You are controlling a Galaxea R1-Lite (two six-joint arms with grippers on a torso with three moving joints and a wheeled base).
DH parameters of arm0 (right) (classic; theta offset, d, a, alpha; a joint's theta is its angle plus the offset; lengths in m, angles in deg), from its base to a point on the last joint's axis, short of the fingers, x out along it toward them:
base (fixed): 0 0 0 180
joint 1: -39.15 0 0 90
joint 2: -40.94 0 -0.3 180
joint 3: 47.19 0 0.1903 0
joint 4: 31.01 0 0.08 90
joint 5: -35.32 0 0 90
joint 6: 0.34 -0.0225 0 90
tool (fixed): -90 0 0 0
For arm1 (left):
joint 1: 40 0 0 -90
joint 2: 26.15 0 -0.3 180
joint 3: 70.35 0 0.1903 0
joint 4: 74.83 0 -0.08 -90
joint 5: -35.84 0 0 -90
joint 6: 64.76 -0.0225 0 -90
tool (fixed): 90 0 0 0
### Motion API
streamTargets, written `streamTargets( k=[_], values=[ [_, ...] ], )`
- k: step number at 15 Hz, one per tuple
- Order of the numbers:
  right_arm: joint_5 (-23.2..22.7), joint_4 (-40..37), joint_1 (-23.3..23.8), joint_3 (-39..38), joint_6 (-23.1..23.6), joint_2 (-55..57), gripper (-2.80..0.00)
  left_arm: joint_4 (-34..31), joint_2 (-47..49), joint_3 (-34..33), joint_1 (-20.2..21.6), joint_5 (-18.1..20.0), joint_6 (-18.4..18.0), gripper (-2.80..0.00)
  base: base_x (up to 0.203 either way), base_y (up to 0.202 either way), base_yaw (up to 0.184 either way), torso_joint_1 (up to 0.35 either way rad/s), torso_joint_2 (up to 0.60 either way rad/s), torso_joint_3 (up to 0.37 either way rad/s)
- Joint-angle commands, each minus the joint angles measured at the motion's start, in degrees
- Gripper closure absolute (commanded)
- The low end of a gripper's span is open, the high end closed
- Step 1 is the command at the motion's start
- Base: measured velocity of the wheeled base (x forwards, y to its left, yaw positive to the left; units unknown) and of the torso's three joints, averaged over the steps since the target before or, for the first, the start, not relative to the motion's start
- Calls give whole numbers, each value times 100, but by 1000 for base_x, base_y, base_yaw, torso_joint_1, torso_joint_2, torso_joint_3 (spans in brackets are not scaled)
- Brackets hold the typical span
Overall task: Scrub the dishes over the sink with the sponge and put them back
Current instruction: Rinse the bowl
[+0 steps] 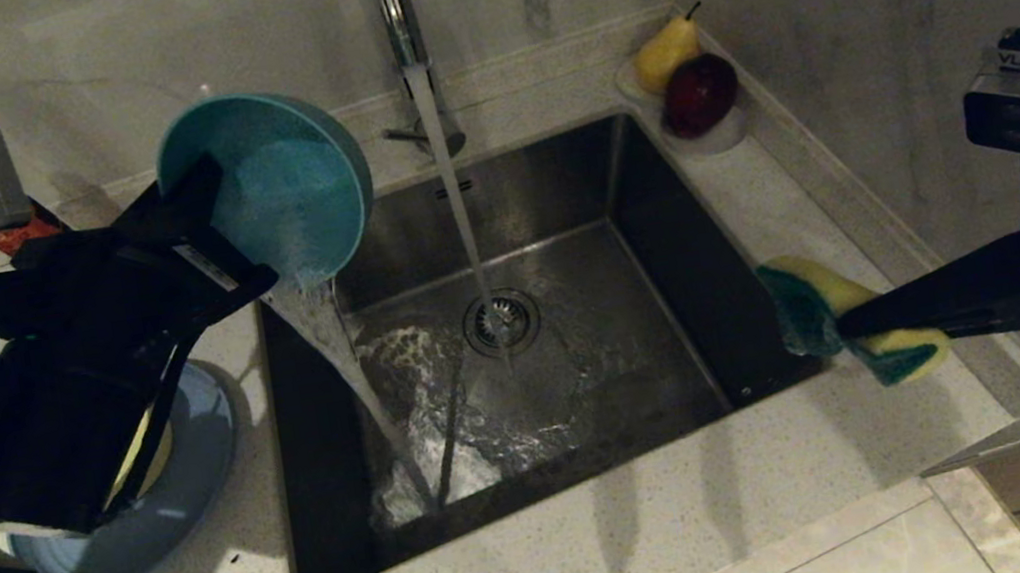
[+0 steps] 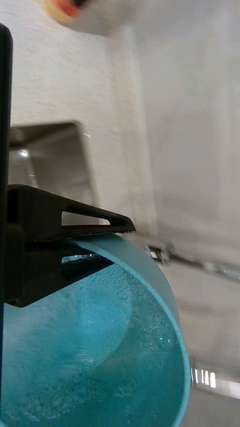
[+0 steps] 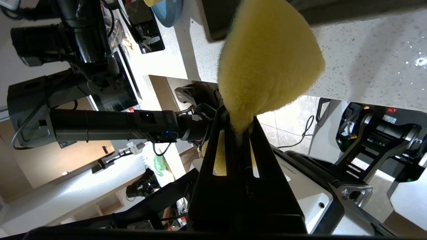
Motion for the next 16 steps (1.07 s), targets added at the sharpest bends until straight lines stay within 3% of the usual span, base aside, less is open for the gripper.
streamTargets(
  k=[1, 10, 16],
  values=[
    [-68, -20, 14, -9, -21, -24, 0, 234, -54, -4, 2, 307, -176, 0, 0, 0, 0, 0, 0, 0],
    [-85, -11, 14, -1, -21, -75, 0, 509, -386, -42, 3, 503, -652, 0, 0, 0, 0, 0, 0, 0],
    [-85, -20, 14, -36, -21, -137, 0, 435, -431, -21, -6, 504, -561, 0, 0, 0, 0, 0, 0, 0]
  ],
)
